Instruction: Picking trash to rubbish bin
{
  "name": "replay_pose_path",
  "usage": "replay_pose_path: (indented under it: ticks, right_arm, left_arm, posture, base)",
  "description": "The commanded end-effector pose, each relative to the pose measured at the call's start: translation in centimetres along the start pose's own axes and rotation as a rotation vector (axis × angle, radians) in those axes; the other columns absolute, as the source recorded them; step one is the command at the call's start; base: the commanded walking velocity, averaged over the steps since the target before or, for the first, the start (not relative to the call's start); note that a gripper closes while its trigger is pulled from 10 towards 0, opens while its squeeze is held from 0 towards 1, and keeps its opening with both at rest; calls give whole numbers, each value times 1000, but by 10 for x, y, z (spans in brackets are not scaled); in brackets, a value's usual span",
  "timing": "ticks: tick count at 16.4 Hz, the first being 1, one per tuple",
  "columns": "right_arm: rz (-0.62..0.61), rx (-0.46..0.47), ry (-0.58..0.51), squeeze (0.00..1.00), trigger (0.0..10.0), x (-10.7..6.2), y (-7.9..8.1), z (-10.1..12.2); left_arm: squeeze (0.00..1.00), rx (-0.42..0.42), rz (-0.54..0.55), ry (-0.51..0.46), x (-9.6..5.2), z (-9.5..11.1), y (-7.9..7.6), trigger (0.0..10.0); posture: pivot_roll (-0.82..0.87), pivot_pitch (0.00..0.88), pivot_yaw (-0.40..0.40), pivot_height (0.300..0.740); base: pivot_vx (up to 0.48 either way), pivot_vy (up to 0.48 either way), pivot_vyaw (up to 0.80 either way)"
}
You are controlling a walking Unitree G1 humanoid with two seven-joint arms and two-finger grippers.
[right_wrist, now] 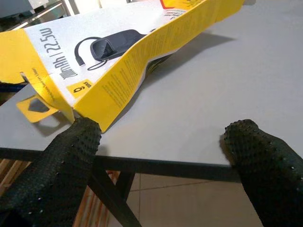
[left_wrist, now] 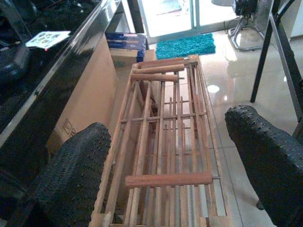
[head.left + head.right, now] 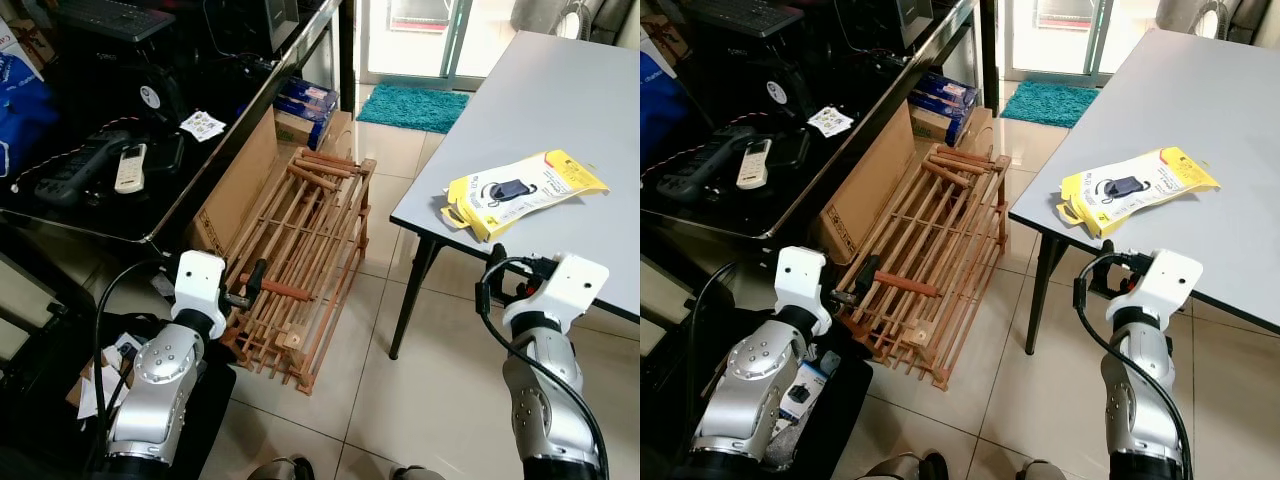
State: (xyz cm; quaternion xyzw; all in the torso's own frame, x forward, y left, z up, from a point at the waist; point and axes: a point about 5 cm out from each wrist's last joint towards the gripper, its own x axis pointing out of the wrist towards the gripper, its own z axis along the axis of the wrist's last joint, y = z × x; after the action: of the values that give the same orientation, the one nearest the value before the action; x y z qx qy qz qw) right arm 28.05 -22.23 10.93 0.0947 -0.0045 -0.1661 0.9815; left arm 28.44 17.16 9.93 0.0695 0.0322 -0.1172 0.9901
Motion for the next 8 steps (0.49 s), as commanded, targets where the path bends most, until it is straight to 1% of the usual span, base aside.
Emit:
replay_pose_path:
  ticks: [1, 2, 3, 4, 5, 7, 8]
  right_arm:
    - [-24, 15, 11, 0, 10000, 3, -3, -1]
    - [-43, 52, -2, 0, 10000, 13, -1, 6]
    - [-49, 66, 0, 0, 10000, 15, -1, 7]
    - [-61, 102, 8, 0, 10000, 22, 3, 9]
    - [-59, 108, 8, 0, 10000, 24, 5, 9]
    - [-39, 119, 9, 0, 10000, 30, 18, 13]
    - [-34, 122, 10, 0, 10000, 32, 21, 14]
  left_arm:
    - [0, 9, 1, 18, -4, -3, 1, 10000]
    - [0, 7, -1, 22, -7, -3, 0, 10000]
    - [0, 7, -2, 23, -7, -3, 0, 10000]
    - [0, 11, -3, 27, -9, -2, 1, 10000]
    - [0, 13, -2, 28, -9, -2, 2, 10000]
    - [0, 18, 7, 32, -12, -2, 6, 10000]
    - [0, 19, 11, 34, -13, -2, 7, 10000]
  posture:
    - [3, 156, 126, 740]
    - [12, 161, 129, 740]
    - [15, 162, 130, 740]
    - [25, 166, 131, 740]
    - [30, 168, 131, 740]
    - [41, 171, 131, 740]
    - [49, 175, 129, 740]
  base:
    - [0, 0, 0]
    - [0, 0, 0]
    - [0, 0, 0]
    - [0, 0, 0]
    - [0, 0, 0]
    - [0, 0, 0]
    - [0, 0, 0]
